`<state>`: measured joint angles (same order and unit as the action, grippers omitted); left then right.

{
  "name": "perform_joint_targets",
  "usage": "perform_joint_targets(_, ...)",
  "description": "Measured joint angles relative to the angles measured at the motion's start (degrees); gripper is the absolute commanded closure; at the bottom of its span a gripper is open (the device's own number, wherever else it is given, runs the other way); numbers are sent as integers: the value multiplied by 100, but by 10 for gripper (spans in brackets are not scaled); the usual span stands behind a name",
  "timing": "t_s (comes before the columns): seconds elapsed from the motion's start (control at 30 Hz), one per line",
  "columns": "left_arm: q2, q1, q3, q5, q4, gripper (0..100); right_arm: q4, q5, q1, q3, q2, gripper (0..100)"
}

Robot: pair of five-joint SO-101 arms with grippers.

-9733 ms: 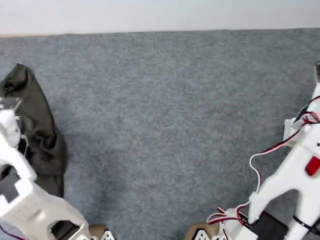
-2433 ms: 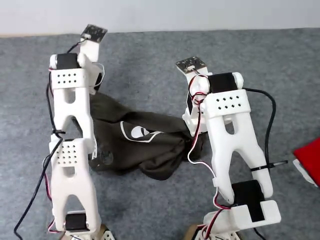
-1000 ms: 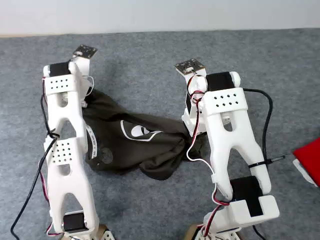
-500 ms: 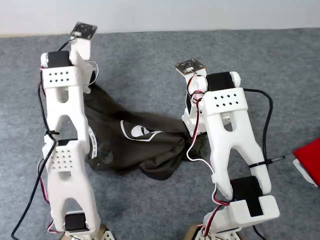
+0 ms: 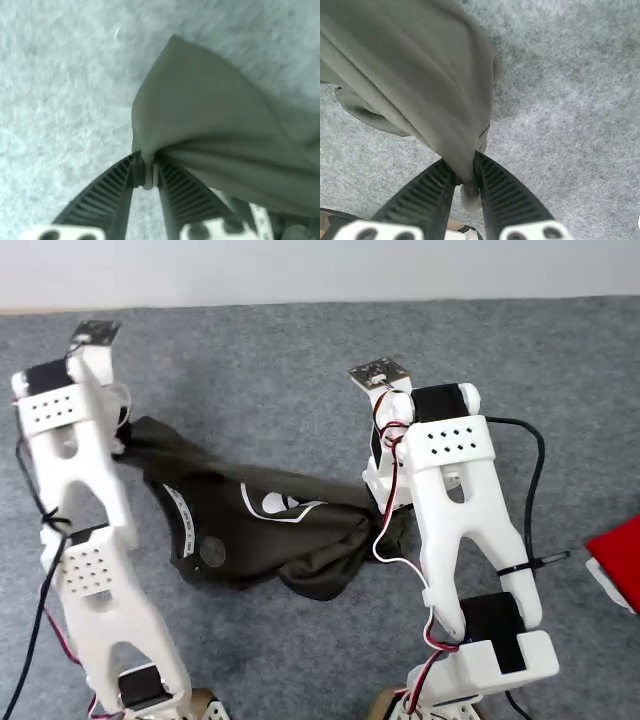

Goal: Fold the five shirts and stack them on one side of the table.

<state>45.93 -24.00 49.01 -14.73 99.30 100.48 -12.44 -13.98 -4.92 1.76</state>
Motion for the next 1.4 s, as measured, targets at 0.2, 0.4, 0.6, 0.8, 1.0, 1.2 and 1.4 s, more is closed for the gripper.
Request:
perform_joint_targets(0.2,0,-264,-563,-167,9,936,0,-9,0,0,141,988)
perform_joint_targets(0.4,0,-396,-738,-281,0,870,0,-9,-70,0,264,988)
perform_joint_targets(0.6,0,-598,-747,-325,0,851,0,-9,-299,0,281,988)
perform_joint_targets(0.8,53,-624,-765,-334,-88,844,0,-9,-334,0,281,988)
perform_joint_targets(1.0,703,-519,-765,-334,-176,844,0,-9,-334,0,281,988)
perform_joint_targets(1.2,862,-501,-756,-352,-413,844,0,-9,-334,0,281,988)
perform_joint_targets(1.4,897,-475,-404,-352,-281,845,0,-9,-334,0,281,988)
